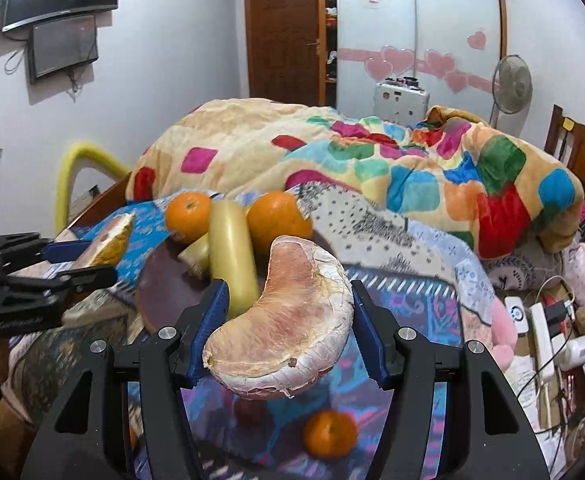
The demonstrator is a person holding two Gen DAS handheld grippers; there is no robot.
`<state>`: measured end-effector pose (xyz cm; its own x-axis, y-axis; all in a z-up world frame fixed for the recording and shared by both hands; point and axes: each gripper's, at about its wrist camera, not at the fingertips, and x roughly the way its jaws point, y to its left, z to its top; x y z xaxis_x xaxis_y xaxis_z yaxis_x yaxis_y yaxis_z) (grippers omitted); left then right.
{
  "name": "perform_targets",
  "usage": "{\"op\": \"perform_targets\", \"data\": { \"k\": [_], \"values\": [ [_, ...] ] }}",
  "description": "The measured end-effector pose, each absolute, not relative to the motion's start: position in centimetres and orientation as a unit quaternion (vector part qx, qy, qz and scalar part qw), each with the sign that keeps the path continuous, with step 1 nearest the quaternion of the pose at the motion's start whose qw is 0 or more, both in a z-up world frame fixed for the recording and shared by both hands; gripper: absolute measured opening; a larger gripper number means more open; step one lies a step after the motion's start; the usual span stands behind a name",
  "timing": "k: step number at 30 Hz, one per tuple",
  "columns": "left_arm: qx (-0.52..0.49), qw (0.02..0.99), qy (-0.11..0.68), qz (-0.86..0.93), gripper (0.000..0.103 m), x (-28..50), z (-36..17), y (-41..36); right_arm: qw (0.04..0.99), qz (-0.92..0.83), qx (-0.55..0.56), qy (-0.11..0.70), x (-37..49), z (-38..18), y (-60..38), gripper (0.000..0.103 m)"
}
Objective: Organize fruits
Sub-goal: 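Lower the pomelo segment onto the plate with the left tool while the right tool places its segment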
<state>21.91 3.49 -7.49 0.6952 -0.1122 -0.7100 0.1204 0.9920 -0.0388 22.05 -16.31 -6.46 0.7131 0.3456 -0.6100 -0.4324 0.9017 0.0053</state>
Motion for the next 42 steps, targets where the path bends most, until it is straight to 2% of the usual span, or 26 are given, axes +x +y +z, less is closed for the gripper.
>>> {"op": "perform_targets", "data": {
  "k": [10, 24, 42],
  "values": [
    [-0.002, 0.925, 0.372, -0.074, 0.049, 26.2, -6.9, 1.3, 0.911, 0.211, -0.050, 0.351, 26.7, -7.0, -15.0, 0.057],
    [0.008, 0.915, 0.397, -0.070, 0.050, 28.3, -9.3, 0.7, 0.882, 0.222, -0.059, 0.411, 28.7, -9.7, -14.5, 0.059],
    [0.003, 0.927, 0.368, -0.069, 0.050, 24.3, -6.6, 0.5, 0.902, 0.221, -0.087, 0.360, 24.0, -5.9, -16.0, 0.059]
  ]
}}
